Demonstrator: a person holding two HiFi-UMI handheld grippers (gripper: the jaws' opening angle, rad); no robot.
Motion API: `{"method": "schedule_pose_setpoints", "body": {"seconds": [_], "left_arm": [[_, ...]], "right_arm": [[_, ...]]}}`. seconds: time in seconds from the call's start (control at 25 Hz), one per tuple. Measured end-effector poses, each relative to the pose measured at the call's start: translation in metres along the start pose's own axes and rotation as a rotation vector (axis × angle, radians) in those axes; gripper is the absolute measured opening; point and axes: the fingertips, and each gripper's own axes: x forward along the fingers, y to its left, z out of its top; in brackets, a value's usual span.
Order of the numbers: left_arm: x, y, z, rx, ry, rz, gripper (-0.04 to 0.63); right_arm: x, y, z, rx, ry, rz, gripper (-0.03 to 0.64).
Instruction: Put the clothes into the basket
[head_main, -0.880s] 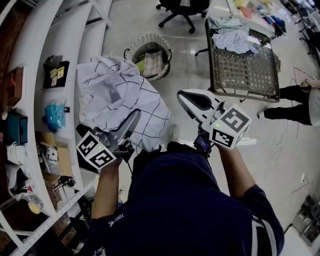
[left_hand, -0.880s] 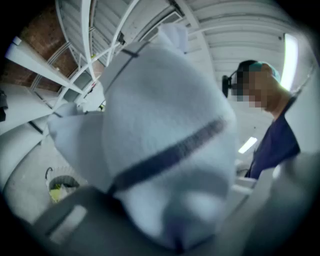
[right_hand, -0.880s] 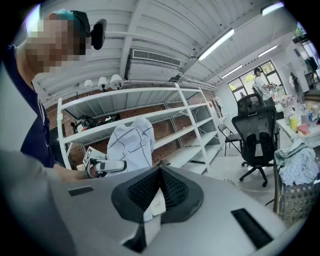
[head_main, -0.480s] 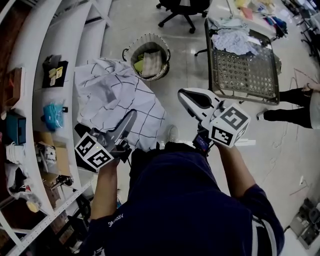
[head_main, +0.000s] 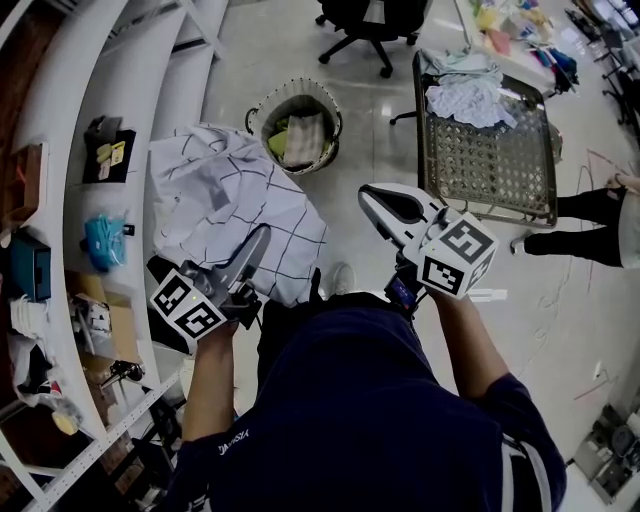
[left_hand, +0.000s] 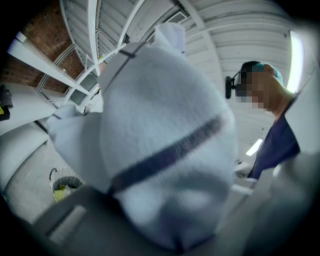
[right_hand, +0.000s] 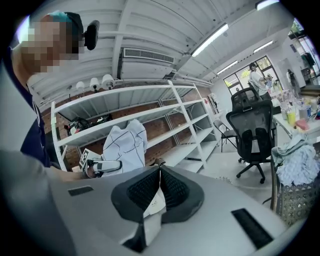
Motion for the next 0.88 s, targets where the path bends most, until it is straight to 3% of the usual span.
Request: {"method": "schedule_pose_setpoints", "body": {"seconds": [0.4,0.88], "left_arm": [[0.023,0.066,0.039,-0.007,0.004,-0.021,0.057],[0.046,0.176,0.096,-0.022,0.04,-0.044,0.057]], "right_arm": [[0.051,-0.04,0.023,0.017,0.003,-0.038,0.009],[0.162,-0.087,0.057,0.031,0.04,-0.064,0.009]]}}
